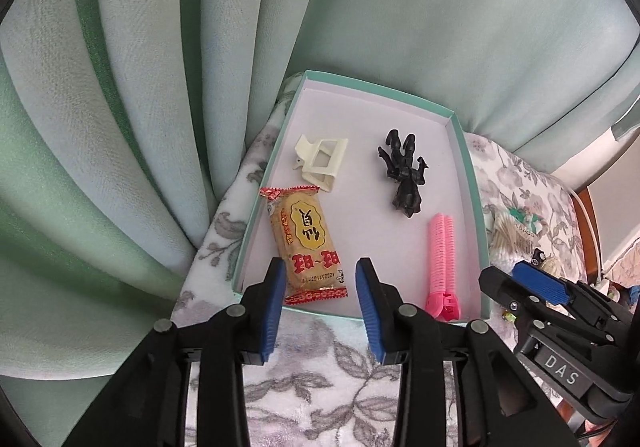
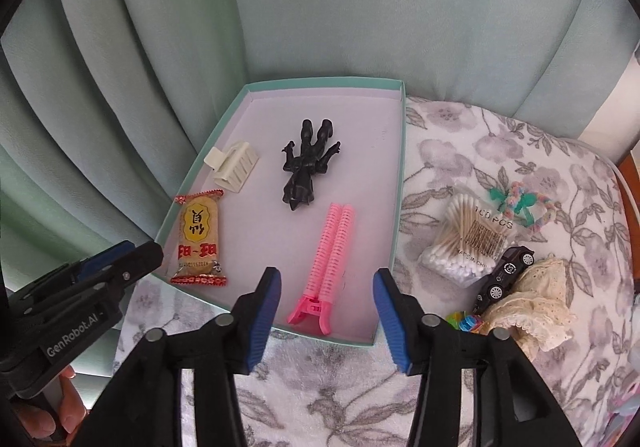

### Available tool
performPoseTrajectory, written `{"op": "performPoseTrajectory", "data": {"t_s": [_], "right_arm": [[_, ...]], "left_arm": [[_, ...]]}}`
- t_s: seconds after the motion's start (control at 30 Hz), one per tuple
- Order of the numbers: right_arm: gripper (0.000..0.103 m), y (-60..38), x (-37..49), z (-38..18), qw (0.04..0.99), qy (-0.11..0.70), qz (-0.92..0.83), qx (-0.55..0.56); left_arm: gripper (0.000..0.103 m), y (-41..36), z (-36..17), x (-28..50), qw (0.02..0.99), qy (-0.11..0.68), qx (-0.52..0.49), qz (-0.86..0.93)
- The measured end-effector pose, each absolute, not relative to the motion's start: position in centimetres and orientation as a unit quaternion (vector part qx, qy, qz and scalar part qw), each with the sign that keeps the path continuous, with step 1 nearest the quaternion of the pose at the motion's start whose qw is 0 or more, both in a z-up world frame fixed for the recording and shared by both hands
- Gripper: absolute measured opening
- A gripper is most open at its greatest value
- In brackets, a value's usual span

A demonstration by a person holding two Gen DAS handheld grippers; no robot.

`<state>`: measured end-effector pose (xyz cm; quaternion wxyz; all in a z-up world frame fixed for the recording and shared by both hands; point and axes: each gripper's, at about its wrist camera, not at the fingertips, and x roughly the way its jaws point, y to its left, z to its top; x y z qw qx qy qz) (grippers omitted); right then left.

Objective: Organize objects
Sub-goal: 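Lower and release the pink roller with the right tool while the left tool releases the snack bar, then withdraw both open tools from the box lid toward the remaining items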

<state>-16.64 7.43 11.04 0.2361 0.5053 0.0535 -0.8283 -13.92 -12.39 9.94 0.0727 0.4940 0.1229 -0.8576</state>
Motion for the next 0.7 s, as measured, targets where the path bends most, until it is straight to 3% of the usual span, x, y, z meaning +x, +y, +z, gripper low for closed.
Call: {"op": "performPoseTrajectory", "data": {"t_s": [0.07,0.27,0.33,0.43,0.57,0.7], "right_arm": [[0.065,7.8,-16.4,11.2,0.236,0.051,-0.830,0.502],[0.076,8.6,-16.0,11.6,0.233,0.051,-0.835,0.496],[0.077,8.9,-16.0,11.7,0.232,0.049,-0.835,0.496],[0.078,9.2,-15.9,11.7,0.229,0.049,-0.837,0.495],[0.093,9.5,-15.7,11.6,0.226,0.048,-0.838,0.494],[0.095,9.7,-15.7,11.4,0.223,0.049,-0.838,0.496]], "left_arm": [[0.046,-12.2,9.8,-13.4,0.080,0.118,0.495,-0.857],[0.057,-12.4,9.4,-12.5,0.113,0.106,0.502,-0.851],[0.065,-12.5,9.3,-12.2,0.122,0.104,0.503,-0.849],[0.067,-12.6,9.4,-11.7,0.127,0.101,0.503,-0.849],[0.085,-12.8,9.4,-11.3,0.133,0.104,0.497,-0.851],[0.091,-13.0,9.5,-11.0,0.140,0.105,0.492,-0.853]]}}
